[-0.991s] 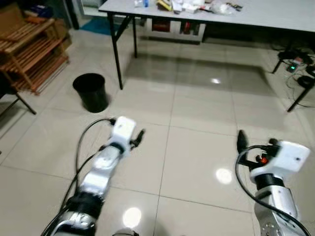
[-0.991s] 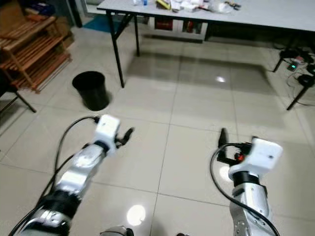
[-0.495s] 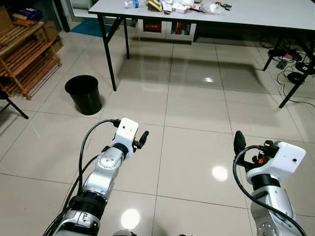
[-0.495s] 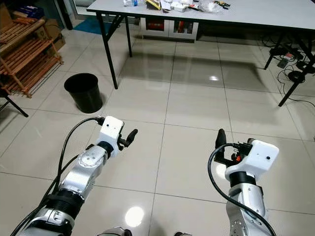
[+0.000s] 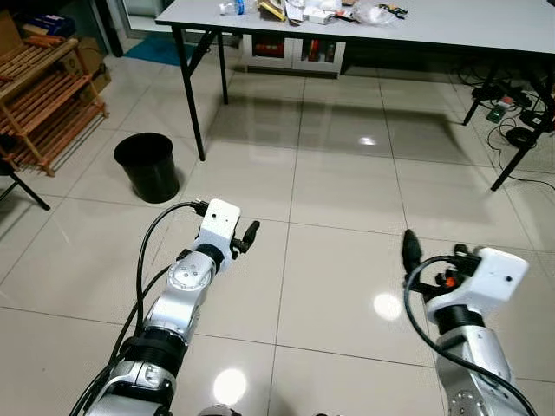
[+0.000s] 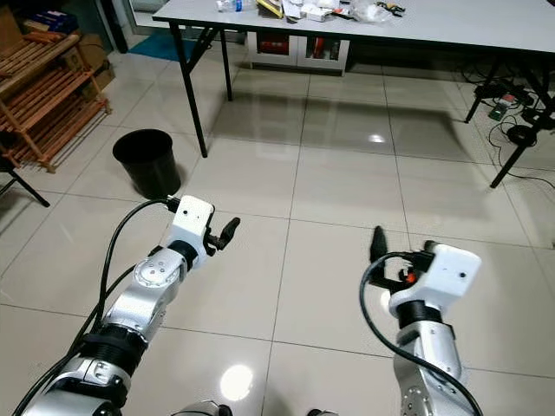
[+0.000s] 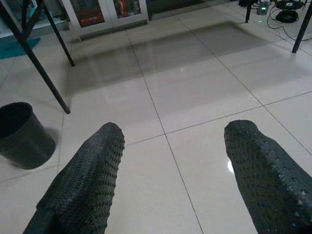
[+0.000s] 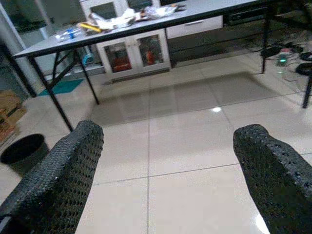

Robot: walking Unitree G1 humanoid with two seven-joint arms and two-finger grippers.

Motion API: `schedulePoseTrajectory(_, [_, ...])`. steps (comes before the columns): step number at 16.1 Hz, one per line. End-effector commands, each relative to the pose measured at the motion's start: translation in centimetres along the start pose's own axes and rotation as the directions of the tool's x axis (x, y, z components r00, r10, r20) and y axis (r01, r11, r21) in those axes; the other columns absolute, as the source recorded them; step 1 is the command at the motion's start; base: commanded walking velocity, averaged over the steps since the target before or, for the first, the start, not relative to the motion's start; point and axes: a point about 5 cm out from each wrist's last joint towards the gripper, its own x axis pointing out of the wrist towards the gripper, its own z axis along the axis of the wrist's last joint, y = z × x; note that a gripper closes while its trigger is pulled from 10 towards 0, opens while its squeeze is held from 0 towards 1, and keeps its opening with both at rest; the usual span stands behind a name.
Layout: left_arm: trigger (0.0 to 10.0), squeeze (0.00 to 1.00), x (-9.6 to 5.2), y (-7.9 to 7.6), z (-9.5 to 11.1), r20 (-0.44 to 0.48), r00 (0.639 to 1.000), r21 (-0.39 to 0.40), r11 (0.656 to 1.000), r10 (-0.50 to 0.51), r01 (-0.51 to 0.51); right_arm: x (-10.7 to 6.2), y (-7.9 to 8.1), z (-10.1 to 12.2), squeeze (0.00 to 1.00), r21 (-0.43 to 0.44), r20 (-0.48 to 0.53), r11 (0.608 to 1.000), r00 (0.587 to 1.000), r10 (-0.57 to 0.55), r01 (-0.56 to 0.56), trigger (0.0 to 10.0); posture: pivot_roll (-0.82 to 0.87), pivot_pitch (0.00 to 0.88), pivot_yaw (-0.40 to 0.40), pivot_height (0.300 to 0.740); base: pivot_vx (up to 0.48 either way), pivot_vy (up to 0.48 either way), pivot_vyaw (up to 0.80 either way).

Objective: Picking trash to rubbish bin

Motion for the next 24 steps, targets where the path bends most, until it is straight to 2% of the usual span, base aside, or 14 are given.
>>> schedulePoseTrajectory(1, [10.0, 0.00, 0.18, 0.27, 0.32, 0.011, 1.000, -0.007, 1.000, 0.011, -0.010, -0.01, 0.19, -0.26, 0.00, 0.002, -0.018, 1.000, 1.000, 0.013, -0.013, 10.0, 0.16, 0.071, -0.008, 0.740, 0.000, 0.000, 0.00])
schedulePoseTrajectory(8, [10.0, 0.00, 0.20, -0.04, 0.16, 0.013, 1.000, -0.007, 1.000, 0.001, -0.001, -0.11, 0.12, -0.04, 0.00, -0.012, -0.007, 1.000, 1.000, 0.013, -0.013, 10.0, 0.15, 0.075, -0.009, 0.740, 0.318, 0.000, 0.00])
schedulePoseTrajectory(20, [10.0, 0.00, 0.52, -0.33, 0.28, 0.013, 1.000, 0.004, 1.000, -0.014, 0.014, -0.19, 0.24, -0.05, 0.00, -0.013, 0.002, 1.000, 1.000, 0.012, -0.012, 10.0, 0.14, 0.071, -0.003, 0.740, 0.441, 0.000, 0.00])
schedulePoseTrajectory(24, [10.0, 0.00, 0.55, -0.37, 0.27, 0.016, 1.000, 0.002, 1.000, -0.013, 0.013, -0.10, -0.03, -0.14, 0.00, -0.018, 0.003, 1.000, 1.000, -0.019, 0.019, 10.0, 0.14, 0.072, -0.005, 0.740, 0.448, 0.000, 0.00])
